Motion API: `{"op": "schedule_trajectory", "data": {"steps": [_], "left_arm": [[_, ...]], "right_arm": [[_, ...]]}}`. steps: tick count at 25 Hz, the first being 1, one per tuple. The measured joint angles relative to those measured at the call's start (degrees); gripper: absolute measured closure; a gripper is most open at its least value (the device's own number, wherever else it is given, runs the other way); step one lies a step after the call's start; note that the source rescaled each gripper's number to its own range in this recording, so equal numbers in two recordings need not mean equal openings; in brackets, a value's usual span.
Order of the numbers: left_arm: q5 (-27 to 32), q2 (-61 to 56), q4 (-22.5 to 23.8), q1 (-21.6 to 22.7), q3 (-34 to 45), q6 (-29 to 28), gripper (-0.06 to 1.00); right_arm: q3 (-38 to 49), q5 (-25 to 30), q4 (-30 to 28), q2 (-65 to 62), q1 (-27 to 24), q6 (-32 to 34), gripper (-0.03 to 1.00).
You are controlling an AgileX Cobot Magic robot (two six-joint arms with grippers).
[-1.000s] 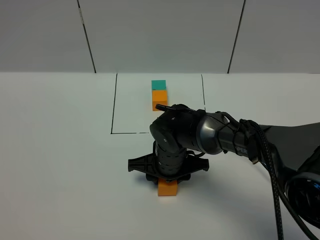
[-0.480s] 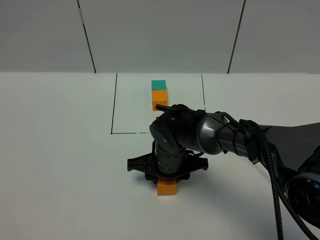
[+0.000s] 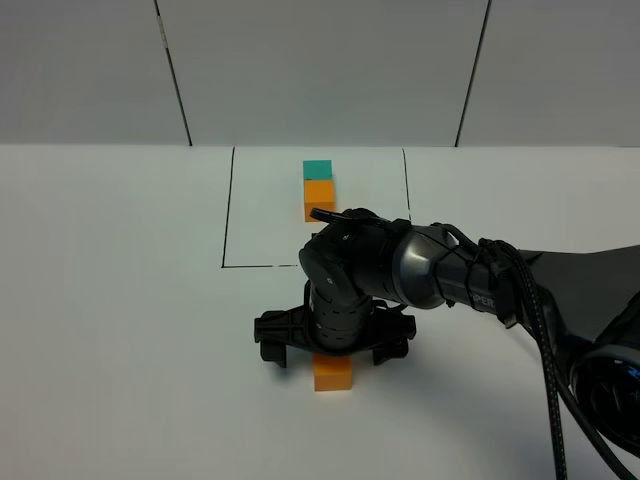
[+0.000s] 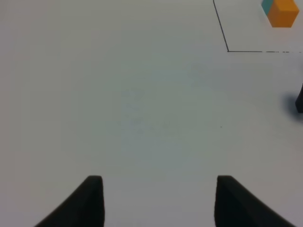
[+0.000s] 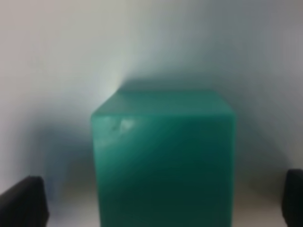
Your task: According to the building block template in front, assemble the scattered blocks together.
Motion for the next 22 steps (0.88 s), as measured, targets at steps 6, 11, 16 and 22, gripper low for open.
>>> {"op": "schedule_trajectory", "data": {"steps": [6,11,16,22], "left_arm": [[0.0,0.0,0.0,0.0,0.0,0.0,0.81],[0.0,0.0,0.0,0.0,0.0,0.0,0.81],[0.0,0.0,0.0,0.0,0.0,0.0,0.81],[0.0,0.0,0.0,0.0,0.0,0.0,0.81]], "right_arm": [[-0.1,-0.9,1.5,-2.5,0.0,-2.0,-0.03],[-0.1,-0.5,1.7,-6.4,0.0,-4.8,-0.03],[-0.1,2.4,1.9,-11.6,0.0,-7.6,-0.03],[-0.1,7.5,0.3,-13.3,-0.6,-9.4,-0.03]]}}
